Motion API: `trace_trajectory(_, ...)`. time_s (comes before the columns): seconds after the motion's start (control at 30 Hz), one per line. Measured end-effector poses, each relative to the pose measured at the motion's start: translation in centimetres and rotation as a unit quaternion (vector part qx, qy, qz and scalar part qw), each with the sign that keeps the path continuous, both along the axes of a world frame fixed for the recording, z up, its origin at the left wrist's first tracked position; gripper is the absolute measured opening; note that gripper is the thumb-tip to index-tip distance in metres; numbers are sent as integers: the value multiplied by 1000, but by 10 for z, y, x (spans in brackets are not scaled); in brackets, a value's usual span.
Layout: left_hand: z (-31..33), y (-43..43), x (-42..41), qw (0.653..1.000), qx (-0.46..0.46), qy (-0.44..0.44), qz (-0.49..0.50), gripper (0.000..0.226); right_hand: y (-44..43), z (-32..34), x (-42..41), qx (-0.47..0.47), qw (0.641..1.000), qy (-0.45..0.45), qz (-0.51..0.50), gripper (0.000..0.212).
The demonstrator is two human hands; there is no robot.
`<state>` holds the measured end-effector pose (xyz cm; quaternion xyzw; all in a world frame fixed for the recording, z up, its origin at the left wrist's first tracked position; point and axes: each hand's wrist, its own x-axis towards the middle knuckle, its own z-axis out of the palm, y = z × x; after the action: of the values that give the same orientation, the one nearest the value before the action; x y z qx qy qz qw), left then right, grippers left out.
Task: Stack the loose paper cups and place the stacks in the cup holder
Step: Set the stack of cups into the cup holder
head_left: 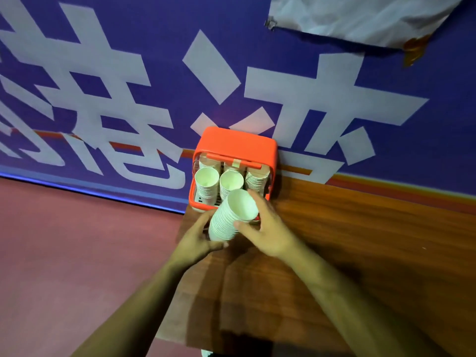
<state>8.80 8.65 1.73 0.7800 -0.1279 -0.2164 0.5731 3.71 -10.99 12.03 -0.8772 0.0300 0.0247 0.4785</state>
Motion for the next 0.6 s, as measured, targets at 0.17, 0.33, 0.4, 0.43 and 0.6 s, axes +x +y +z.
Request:
trace_trajectory(0.17,-1,-24,8,999,-26,0,-30,84,-3,-27,-6,112,991,39,-60,71)
trace_trajectory(0.33,-4,-47,28,997,-7,-39,-63,90,-30,-42,1,309,932,124,-145,64)
trace_trajectory(0.4,-6,-59,34,997,0,-47,-64,89,-37,-53,3,317,924,152,-149,56)
trace_trajectory(0.43,-6,-66,36,997,3,-53,-62,88,-40,-59,5,304,927,157,-151,57)
trace_trajectory(0.6,-8,-90,46,997,1,-71,-42,75,-56,-80,26,232,948,110,-185,74)
